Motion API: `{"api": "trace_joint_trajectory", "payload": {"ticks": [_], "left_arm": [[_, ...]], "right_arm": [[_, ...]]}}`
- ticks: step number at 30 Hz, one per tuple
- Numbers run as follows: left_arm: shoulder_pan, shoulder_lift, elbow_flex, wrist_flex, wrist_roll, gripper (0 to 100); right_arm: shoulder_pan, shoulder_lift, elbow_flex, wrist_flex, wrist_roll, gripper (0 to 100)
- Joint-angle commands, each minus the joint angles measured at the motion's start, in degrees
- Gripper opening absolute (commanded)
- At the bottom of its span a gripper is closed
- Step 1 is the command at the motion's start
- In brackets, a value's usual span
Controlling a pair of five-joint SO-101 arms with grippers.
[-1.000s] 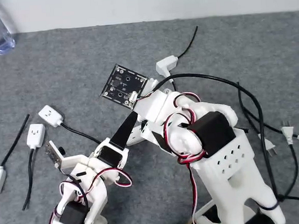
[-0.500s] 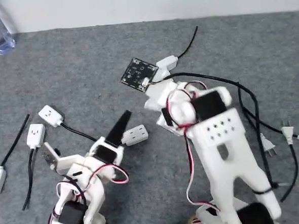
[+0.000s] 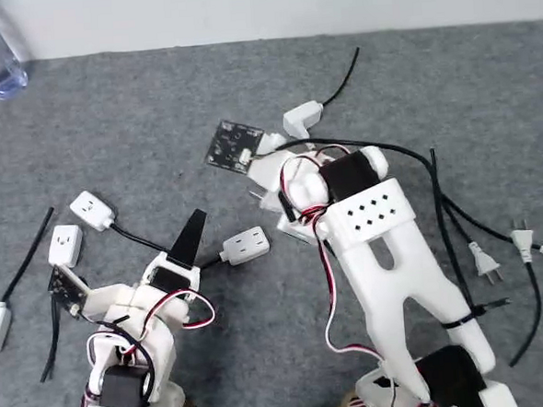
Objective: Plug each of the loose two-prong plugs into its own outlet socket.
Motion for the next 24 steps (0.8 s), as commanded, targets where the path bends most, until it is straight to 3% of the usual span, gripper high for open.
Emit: {"api": "trace_joint_trajectory", "payload": {"ticks": [1, 5, 12, 19, 24], "left_arm": [[-0.3, -0.5, -0.7, 0.4, -0.6, 31], [-0.3, -0.5, -0.7, 0.4, -0.6, 31], [-0.3, -0.5, 0.2, 0.1, -0.6, 31], [-0.3, -0.5, 0.2, 0.1, -0.6, 31], [1.2, -0.5, 0.2, 0.2, -0.6, 31]], "right_arm": [[5.2, 0.0, -0.3, 2.9, 2.8, 0.7], [7.8, -0.1, 6.4, 0.0, 4.7, 0.7], [1.8, 0.0, 29.4, -17.8, 2.9, 0.7], [1.5, 0.0, 46.6, -35.0, 1.3, 0.8], [1.4, -0.4, 48.8, -35.3, 1.2, 0.9]]}}
